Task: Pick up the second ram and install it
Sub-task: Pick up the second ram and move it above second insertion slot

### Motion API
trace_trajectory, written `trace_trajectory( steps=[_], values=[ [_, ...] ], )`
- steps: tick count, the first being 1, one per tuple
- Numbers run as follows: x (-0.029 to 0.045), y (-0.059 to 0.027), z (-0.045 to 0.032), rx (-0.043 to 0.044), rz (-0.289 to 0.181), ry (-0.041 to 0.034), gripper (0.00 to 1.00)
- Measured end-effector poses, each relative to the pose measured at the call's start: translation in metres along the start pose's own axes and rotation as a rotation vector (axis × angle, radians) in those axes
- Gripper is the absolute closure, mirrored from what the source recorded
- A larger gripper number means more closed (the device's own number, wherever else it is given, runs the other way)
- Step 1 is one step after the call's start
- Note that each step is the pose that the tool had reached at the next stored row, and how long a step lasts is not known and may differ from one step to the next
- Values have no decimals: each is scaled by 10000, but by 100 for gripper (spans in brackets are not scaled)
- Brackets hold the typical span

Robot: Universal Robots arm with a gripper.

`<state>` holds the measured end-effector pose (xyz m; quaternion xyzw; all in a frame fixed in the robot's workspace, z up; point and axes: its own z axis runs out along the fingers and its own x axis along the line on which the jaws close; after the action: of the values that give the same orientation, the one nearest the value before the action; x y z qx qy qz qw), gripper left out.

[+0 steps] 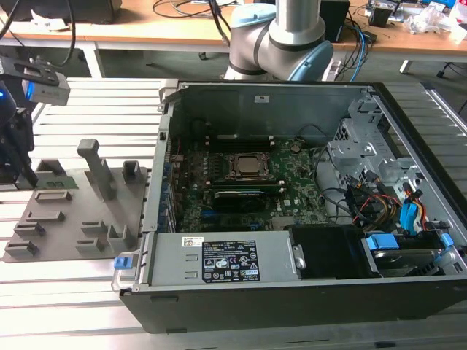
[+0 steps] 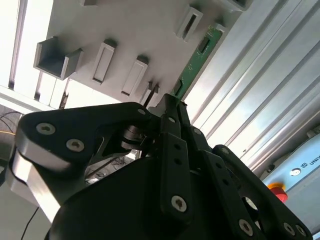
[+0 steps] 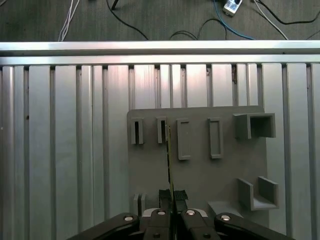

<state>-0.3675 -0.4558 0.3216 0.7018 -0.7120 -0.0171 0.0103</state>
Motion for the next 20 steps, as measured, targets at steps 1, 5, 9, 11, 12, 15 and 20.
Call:
trace_trajectory(
  steps=[1, 5, 9, 11, 12, 15, 20],
  values=[
    [0, 1, -18, -1, 0, 0, 86],
    [-3, 7, -170, -1, 0, 1, 86],
    [-6, 11, -283, -1, 0, 0, 86],
    [-7, 13, -334, -1, 0, 1, 86],
    [-8, 14, -349, 0, 0, 0, 86],
    [-9, 17, -428, 0, 0, 0, 86],
    [-12, 22, -558, -1, 0, 0, 86]
  ],
)
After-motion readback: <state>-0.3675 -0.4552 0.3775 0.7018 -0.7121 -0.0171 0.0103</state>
